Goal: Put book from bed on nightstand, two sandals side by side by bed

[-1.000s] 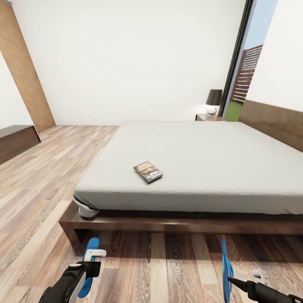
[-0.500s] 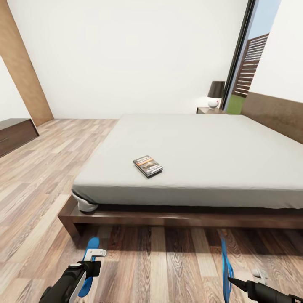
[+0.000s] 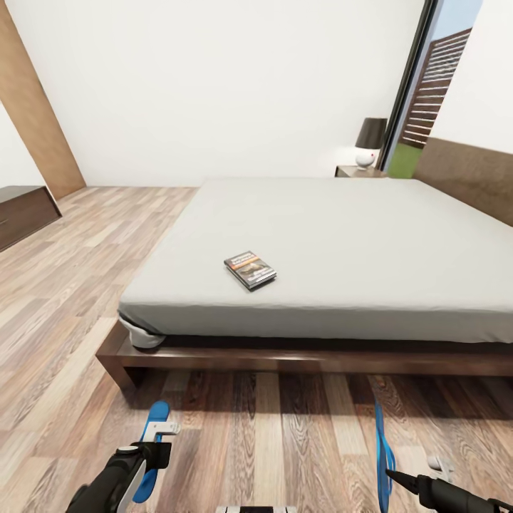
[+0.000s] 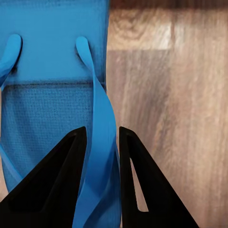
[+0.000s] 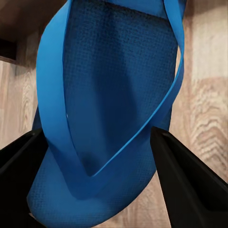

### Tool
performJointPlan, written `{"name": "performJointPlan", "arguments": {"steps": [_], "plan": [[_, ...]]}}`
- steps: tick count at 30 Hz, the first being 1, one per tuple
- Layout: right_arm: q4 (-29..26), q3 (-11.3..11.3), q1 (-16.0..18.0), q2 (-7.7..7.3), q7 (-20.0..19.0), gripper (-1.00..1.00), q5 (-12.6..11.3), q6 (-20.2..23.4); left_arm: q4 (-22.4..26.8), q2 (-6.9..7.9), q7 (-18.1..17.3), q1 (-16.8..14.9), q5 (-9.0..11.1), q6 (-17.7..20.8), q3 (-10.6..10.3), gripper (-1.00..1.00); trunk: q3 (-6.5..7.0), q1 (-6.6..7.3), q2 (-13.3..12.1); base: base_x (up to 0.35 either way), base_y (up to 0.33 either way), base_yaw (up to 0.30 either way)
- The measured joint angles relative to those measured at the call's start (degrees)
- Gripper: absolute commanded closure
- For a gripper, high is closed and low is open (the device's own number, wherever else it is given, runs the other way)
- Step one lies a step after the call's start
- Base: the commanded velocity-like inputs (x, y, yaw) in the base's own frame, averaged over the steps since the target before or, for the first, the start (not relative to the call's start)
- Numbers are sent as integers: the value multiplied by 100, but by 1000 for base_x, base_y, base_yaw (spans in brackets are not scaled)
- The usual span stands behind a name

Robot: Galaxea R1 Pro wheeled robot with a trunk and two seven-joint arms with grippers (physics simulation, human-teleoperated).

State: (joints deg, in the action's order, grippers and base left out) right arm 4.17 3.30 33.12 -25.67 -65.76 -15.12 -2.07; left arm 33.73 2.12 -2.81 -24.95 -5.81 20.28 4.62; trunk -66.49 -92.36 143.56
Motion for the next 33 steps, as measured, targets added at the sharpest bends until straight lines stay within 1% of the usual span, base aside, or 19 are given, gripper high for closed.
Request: {"name": "performJointPlan", "arguments": {"steps": [33], "plan": [[0,-1,0,2,7,100,2,0,0,-6,-1,0,1,0,-1,100,-732,-85,44,0,0,0]]}}
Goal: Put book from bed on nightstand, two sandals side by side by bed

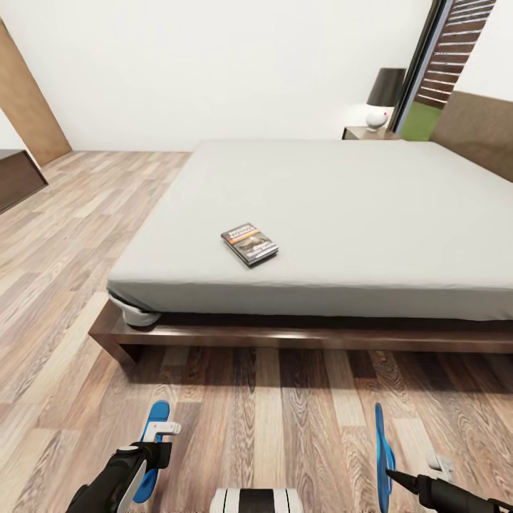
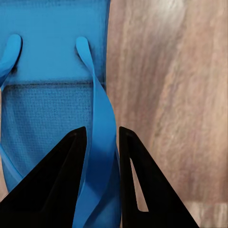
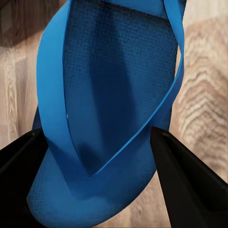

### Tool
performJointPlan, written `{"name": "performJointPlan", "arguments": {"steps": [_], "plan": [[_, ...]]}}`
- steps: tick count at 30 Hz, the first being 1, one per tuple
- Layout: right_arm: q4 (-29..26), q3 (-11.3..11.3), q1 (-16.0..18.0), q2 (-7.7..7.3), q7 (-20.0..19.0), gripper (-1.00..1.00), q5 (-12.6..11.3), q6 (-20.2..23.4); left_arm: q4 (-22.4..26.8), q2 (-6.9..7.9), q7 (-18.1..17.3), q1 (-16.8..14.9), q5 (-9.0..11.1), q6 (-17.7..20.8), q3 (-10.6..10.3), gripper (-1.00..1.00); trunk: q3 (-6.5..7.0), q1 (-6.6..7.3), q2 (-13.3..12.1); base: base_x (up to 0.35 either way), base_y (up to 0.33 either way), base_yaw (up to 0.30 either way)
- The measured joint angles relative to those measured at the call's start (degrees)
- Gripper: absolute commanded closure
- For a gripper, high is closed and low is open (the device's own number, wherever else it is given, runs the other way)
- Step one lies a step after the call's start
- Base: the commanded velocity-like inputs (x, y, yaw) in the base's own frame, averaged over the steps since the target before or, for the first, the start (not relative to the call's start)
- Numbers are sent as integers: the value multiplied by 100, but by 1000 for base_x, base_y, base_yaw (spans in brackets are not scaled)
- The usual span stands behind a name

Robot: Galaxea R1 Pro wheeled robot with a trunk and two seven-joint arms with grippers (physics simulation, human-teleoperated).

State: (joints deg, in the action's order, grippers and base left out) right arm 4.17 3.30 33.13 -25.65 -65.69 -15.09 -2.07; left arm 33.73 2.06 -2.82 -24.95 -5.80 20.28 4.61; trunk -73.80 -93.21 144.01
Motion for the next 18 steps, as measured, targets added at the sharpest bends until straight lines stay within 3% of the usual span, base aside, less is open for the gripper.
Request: {"name": "performJointPlan", "arguments": {"steps": [7,13,18], "plan": [[0,0,0,0,1,100,0,0,1,0,0,0,0,-3,0,100,-155,-18,9,0,0,0],[0,6,0,0,-4,100,-2,-1,8,6,6,0,-1,-17,-1,100,-156,-18,10,7,0,0],[-1,9,1,0,-6,100,-3,0,9,9,8,-1,5,-154,2,100,-156,-16,10,196,0,0]]}}
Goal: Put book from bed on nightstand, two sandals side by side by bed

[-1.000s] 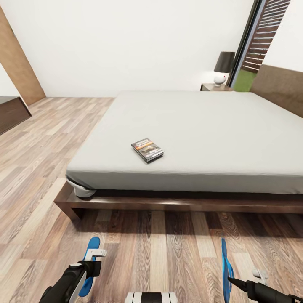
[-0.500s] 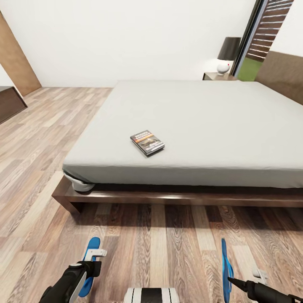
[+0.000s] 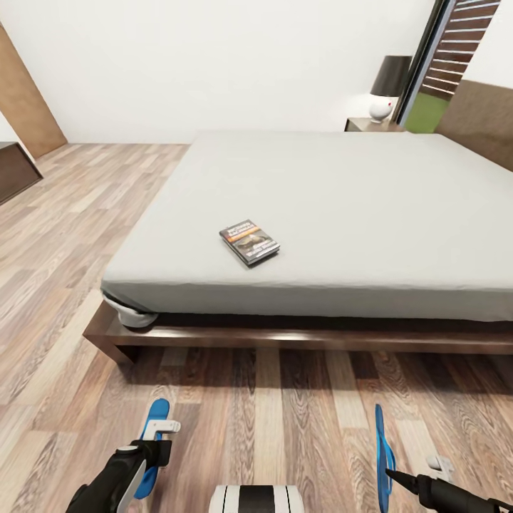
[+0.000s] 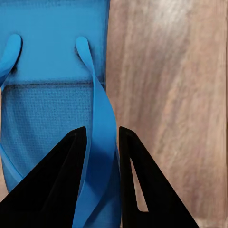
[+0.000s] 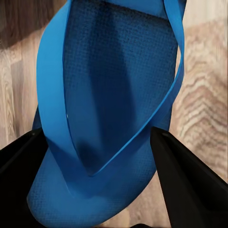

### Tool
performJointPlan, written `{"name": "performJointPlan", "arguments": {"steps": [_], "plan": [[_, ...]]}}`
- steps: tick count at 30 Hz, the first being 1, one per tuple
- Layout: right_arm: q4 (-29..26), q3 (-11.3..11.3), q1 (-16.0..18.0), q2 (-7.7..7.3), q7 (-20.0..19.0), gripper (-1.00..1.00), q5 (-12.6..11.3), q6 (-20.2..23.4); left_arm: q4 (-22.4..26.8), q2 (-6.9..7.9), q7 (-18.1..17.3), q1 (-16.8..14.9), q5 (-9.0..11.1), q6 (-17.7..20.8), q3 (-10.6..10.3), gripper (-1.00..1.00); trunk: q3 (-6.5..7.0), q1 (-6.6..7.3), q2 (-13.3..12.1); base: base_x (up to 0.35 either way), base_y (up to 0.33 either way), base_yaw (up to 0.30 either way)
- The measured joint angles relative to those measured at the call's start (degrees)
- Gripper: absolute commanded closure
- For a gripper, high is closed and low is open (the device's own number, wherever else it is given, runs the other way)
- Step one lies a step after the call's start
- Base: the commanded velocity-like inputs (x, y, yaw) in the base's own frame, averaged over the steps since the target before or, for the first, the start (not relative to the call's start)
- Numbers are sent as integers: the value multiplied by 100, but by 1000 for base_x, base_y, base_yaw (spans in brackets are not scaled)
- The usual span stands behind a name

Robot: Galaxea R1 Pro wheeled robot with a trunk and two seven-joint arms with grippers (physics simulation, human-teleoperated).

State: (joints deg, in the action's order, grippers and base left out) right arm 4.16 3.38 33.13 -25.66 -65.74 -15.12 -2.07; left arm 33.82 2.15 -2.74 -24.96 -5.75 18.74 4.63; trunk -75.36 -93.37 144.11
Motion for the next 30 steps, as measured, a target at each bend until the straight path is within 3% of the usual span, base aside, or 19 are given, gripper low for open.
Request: {"name": "performJointPlan", "arguments": {"steps": [11,24,25,30], "plan": [[0,-8,0,0,1,100,1,0,-3,0,0,0,4,-99,-2,100,0,0,0,168,31,0],[0,-3,0,-9,-39,100,-6,10,-9,0,0,0,3,-101,-3,100,0,-2,0,14,6,0],[0,6,0,-37,-50,100,-10,13,-9,0,0,0,0,-101,-3,100,0,-2,0,0,0,0],[0,41,0,-450,-252,100,-26,30,-17,0,0,0,-4,-100,-2,100,0,-2,0,0,0,0]]}}
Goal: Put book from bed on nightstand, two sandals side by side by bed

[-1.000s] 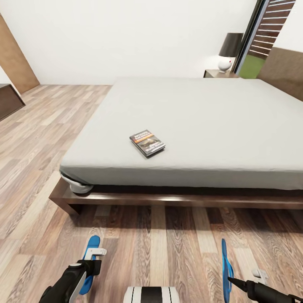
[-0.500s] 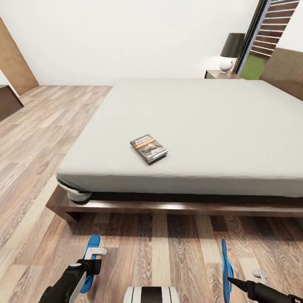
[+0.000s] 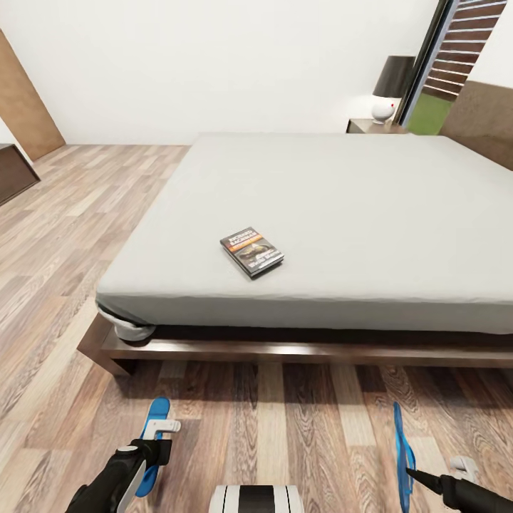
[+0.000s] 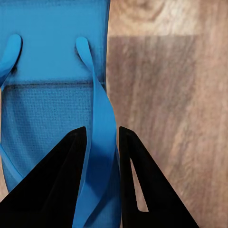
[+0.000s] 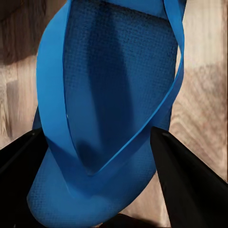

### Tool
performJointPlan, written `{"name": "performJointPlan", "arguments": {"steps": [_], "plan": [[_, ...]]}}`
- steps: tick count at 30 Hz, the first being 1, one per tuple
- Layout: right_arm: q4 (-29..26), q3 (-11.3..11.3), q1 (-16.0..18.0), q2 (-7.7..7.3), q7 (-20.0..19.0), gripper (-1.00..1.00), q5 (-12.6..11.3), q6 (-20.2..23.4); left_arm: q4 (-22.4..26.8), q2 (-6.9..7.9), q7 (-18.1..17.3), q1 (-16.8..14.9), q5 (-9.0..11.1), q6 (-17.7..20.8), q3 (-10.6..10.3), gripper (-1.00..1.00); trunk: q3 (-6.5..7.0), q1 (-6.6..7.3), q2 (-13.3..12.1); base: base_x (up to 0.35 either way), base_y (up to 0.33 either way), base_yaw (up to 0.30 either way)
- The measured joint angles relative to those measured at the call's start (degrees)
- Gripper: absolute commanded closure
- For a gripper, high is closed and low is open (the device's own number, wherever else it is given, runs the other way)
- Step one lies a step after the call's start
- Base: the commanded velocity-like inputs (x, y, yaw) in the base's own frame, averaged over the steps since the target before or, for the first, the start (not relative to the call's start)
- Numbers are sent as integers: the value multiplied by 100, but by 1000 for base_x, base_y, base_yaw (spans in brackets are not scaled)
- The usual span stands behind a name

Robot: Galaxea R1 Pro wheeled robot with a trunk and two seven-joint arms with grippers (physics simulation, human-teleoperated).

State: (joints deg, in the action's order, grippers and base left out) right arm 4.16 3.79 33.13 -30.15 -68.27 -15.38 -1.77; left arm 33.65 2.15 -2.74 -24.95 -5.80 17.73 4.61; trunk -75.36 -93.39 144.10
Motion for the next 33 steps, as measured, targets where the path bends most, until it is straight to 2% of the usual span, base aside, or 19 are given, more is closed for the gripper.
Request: {"name": "performJointPlan", "arguments": {"steps": [4,19,33], "plan": [[1,-30,-1,-67,-46,100,8,0,-2,0,0,0,-1,0,0,100,-88,-11,5,0,0,0],[-5,-41,-1,-70,-47,100,9,-6,7,-2,0,0,0,0,0,100,-421,-49,25,0,0,0],[-7,-35,-1,-71,-47,100,7,-6,8,0,0,-1,0,-51,-5,100,-421,-49,26,70,0,0]]}}
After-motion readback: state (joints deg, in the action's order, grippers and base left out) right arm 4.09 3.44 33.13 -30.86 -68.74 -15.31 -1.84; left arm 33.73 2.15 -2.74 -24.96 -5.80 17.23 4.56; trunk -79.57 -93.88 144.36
